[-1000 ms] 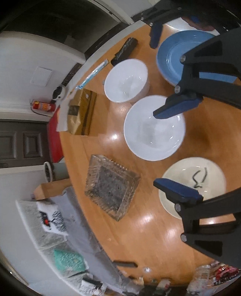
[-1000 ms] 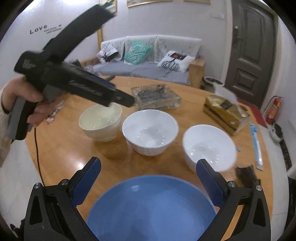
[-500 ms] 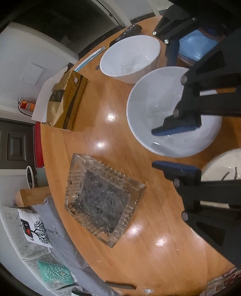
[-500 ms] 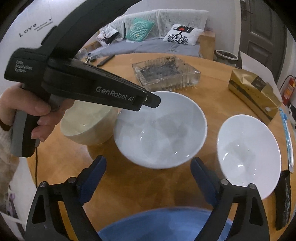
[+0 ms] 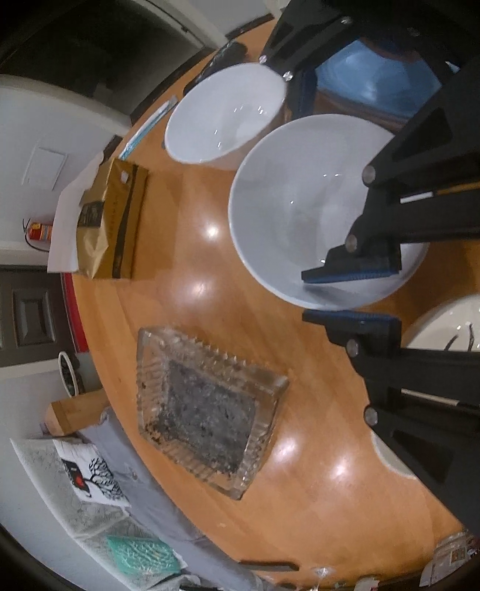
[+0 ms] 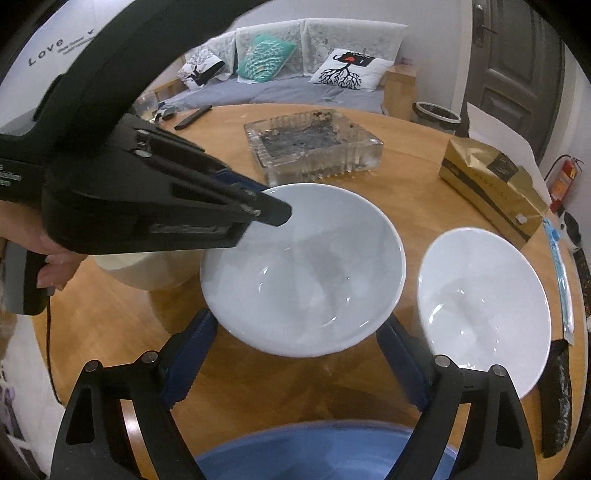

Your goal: Organize plates and bowls

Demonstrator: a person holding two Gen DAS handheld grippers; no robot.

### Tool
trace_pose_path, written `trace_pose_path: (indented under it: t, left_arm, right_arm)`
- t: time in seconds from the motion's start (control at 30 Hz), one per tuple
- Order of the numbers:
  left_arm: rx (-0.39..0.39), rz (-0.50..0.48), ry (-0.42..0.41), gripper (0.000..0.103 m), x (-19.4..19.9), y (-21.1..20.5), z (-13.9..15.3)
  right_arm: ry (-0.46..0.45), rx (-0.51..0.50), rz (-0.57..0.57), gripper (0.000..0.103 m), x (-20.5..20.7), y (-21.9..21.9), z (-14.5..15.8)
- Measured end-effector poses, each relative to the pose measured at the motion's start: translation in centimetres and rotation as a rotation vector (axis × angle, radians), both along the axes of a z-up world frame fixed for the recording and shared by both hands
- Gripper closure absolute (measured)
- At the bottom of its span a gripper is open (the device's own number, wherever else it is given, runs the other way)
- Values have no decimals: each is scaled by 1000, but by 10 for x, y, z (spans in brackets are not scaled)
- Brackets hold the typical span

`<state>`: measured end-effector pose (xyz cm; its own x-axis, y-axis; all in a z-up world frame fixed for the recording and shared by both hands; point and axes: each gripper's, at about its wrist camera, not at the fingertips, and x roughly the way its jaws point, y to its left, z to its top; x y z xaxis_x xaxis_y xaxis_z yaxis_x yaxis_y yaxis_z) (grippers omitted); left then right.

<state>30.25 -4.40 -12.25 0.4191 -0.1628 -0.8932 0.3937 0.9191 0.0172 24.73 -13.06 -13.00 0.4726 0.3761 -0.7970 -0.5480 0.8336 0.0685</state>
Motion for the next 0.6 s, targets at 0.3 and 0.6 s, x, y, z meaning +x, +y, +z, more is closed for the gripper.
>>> trace_pose_path:
  t: [0.3,0.6]
  left_arm:
    - [5,-39,41,92,-1,-8,-5]
    - [9,-39,77,88,6,-13,-18]
  right_arm:
    - [-11,-40,20,16,-10,-2,-3]
    - [-13,-75,-2,8,3,10,-12]
